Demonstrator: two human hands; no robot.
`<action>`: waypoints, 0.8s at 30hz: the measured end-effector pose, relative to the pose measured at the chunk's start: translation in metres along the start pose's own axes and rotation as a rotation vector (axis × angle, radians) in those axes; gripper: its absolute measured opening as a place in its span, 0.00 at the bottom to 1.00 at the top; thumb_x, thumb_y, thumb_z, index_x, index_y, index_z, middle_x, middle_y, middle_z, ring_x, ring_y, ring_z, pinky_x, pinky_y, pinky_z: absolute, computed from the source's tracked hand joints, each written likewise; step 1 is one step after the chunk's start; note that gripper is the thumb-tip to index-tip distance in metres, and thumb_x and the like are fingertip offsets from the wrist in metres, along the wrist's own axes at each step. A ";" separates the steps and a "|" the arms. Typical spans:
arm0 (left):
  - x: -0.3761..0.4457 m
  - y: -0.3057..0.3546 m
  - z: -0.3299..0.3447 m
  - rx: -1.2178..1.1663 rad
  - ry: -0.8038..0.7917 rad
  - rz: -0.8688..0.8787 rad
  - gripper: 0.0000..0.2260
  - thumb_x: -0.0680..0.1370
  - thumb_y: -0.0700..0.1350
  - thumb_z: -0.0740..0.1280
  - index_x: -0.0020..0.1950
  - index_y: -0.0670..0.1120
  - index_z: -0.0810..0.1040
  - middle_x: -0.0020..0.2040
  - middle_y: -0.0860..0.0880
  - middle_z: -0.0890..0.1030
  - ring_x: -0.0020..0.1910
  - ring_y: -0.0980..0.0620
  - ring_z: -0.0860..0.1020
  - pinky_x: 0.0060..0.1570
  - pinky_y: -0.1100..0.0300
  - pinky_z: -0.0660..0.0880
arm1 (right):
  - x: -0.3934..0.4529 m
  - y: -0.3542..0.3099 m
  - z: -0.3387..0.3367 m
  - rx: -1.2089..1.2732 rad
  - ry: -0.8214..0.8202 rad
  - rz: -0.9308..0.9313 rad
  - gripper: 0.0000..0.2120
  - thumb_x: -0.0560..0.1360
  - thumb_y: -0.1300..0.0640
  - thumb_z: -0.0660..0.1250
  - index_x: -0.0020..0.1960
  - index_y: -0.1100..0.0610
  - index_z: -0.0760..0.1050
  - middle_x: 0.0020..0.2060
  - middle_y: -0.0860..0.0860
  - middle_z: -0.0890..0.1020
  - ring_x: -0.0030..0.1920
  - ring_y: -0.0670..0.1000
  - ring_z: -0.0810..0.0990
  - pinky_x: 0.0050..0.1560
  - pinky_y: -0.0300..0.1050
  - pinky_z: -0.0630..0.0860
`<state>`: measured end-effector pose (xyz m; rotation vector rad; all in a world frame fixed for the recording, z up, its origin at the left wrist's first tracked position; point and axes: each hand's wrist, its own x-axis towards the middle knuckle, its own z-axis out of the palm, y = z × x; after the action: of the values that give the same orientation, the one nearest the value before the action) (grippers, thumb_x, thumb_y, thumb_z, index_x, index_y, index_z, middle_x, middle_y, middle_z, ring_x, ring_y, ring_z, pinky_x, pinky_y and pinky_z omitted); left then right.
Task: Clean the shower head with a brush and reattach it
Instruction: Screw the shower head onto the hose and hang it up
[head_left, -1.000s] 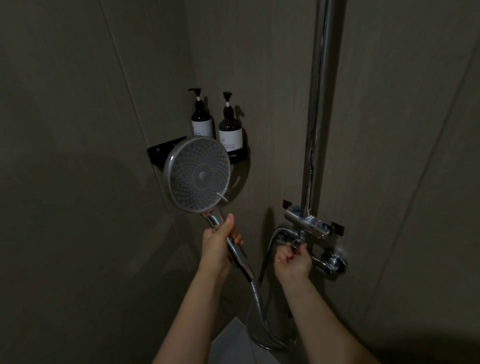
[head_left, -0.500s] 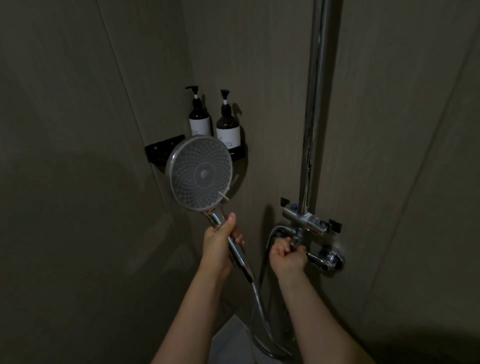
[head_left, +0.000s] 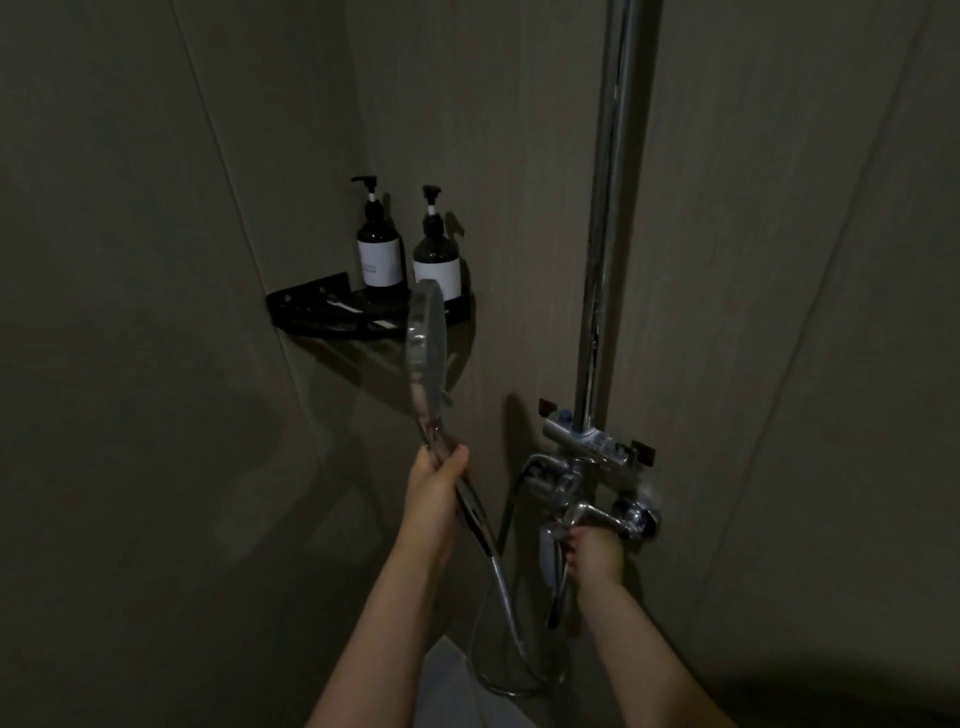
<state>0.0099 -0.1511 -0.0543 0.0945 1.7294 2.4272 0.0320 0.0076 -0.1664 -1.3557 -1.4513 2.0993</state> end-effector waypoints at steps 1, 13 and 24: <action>0.000 -0.001 0.001 0.053 -0.002 0.007 0.04 0.79 0.38 0.61 0.45 0.46 0.73 0.39 0.48 0.75 0.42 0.49 0.74 0.50 0.53 0.71 | 0.004 0.008 -0.001 -0.090 -0.020 -0.042 0.13 0.75 0.66 0.59 0.33 0.59 0.73 0.28 0.55 0.74 0.28 0.53 0.70 0.27 0.37 0.65; -0.005 -0.005 0.001 0.382 0.022 0.118 0.06 0.73 0.35 0.69 0.42 0.42 0.73 0.38 0.46 0.74 0.39 0.52 0.73 0.38 0.66 0.72 | 0.010 0.044 0.011 -0.526 -0.148 -0.084 0.15 0.72 0.66 0.64 0.59 0.68 0.75 0.54 0.64 0.80 0.55 0.62 0.79 0.55 0.50 0.76; -0.011 -0.004 0.000 0.329 -0.082 0.020 0.08 0.78 0.37 0.62 0.55 0.46 0.71 0.48 0.52 0.78 0.50 0.54 0.77 0.51 0.61 0.74 | 0.008 0.038 0.008 -0.626 -0.092 -0.149 0.15 0.76 0.60 0.64 0.59 0.68 0.76 0.59 0.63 0.79 0.61 0.60 0.77 0.57 0.46 0.72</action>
<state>0.0215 -0.1513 -0.0571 0.2472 2.0807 2.0962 0.0317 -0.0099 -0.2019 -1.2845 -2.2961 1.6952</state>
